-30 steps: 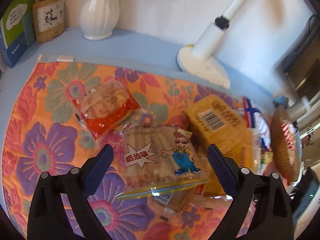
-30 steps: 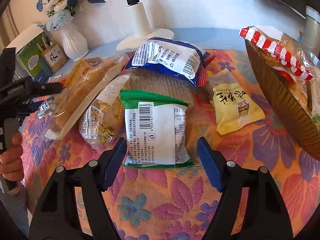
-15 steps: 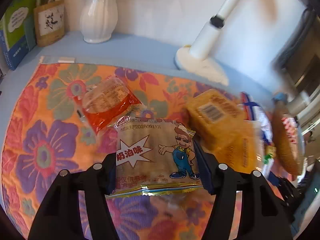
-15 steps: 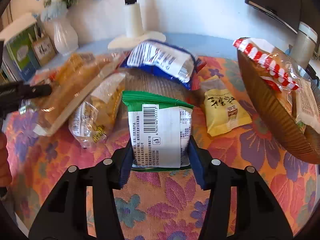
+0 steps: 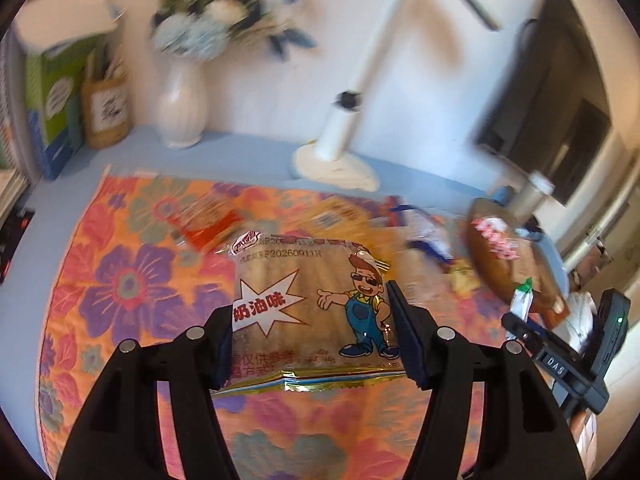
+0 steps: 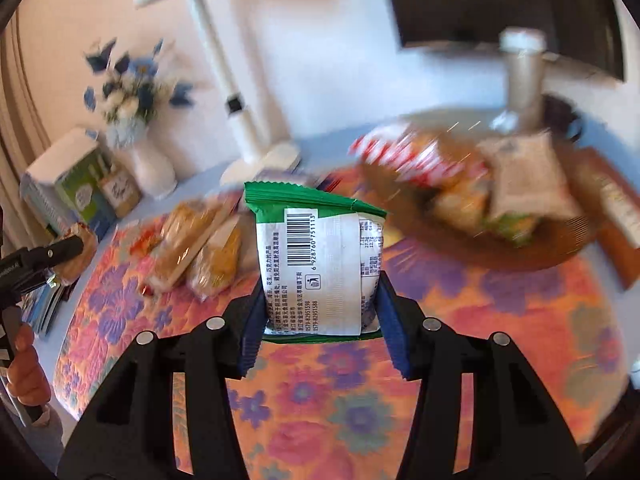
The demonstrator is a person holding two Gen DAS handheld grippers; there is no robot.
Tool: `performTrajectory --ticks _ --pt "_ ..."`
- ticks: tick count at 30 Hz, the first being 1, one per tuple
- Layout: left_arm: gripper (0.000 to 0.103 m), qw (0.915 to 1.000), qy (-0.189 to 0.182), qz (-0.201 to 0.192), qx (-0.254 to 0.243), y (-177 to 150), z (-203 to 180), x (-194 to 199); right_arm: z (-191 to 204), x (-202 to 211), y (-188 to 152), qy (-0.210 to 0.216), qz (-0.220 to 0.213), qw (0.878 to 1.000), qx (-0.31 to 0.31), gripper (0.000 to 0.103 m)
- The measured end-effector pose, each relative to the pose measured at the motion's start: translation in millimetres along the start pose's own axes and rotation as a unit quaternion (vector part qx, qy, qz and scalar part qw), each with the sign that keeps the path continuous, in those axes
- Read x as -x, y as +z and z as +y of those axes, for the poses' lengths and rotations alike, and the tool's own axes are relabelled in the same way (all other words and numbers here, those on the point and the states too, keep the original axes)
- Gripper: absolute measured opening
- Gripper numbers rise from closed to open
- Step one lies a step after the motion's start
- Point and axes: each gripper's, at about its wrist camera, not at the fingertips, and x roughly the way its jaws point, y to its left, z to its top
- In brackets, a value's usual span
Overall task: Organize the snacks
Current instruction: 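Carry both packs into the amber bowl and open both tools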
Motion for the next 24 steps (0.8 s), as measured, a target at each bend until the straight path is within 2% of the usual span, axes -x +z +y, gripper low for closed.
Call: performTrajectory --ticks 7,12,15,20,21,22,24 --pt "0.062 0.9946 -0.067 -0.011 -0.078 34 -100 -9 -68 57 57 -0.084 -0.070 0.993 -0.032 0.053" --pt "0.062 0.9839 -0.134 0.003 -0.118 58 -191 -48 -118 60 88 -0.128 -0.072 0.987 -0.066 0.053" --pt "0.062 0.9767 -0.164 0.013 -0.138 59 -236 -77 -145 51 95 -0.120 -0.051 0.987 -0.095 0.053" --pt "0.062 0.9703 -0.182 0.036 -0.156 46 -287 -127 -160 30 98 -0.098 -0.025 0.988 -0.114 0.053" --pt "0.065 0.9696 -0.184 0.043 -0.156 44 -293 -136 -161 25 98 -0.091 -0.019 0.989 -0.116 0.057" --pt "0.075 0.9699 -0.182 0.046 -0.155 42 -296 -144 -163 24 97 -0.086 -0.015 0.989 -0.120 0.069" --pt "0.084 0.9726 -0.175 0.046 -0.146 41 -295 -152 -167 21 93 -0.076 -0.012 0.989 -0.125 0.073"
